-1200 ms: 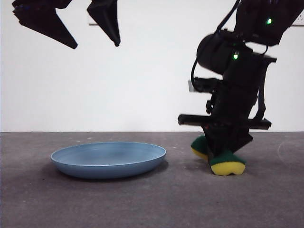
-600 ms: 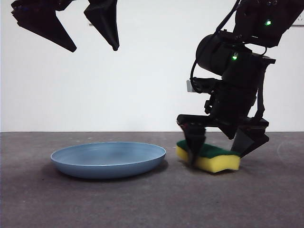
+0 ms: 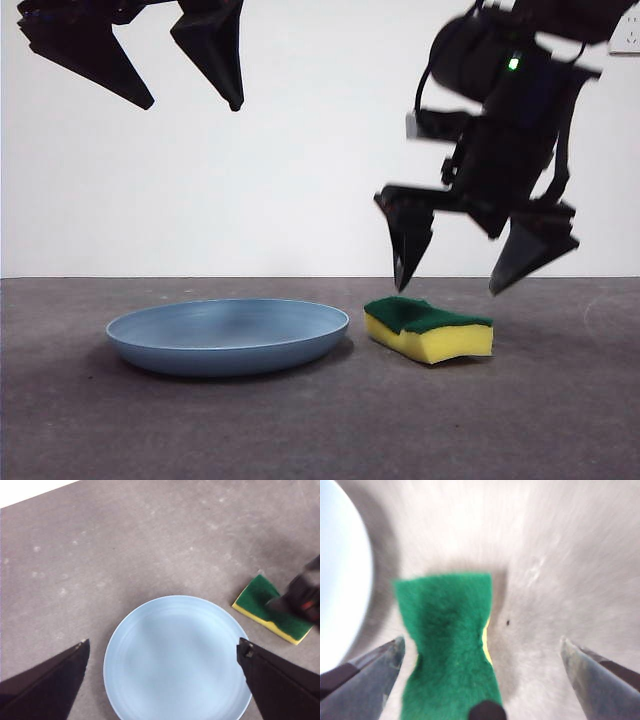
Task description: Pick up the plate,pick up the cloth,clean the plate with the cloth
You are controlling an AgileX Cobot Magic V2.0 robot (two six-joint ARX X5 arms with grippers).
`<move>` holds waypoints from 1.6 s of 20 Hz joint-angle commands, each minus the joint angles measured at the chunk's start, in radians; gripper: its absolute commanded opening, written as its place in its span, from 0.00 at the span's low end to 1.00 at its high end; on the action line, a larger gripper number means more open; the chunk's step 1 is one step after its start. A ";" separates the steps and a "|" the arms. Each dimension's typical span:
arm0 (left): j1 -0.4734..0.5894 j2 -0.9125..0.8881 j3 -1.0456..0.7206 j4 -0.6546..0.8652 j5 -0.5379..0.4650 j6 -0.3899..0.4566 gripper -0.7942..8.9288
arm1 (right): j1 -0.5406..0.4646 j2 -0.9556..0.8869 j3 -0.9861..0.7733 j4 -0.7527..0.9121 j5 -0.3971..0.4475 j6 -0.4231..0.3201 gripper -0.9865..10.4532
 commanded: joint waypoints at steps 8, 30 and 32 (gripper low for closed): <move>0.058 -0.001 -0.007 -0.070 -0.016 0.051 0.07 | 0.000 -0.210 -0.011 -0.093 -0.011 -0.001 0.08; 0.394 -0.554 -0.591 0.432 0.279 -0.019 0.07 | 0.077 -0.839 -0.520 0.327 0.015 -0.051 0.08; 0.394 -0.563 -0.592 0.427 0.276 -0.018 0.08 | 0.076 -0.848 -0.523 0.277 0.015 -0.019 0.08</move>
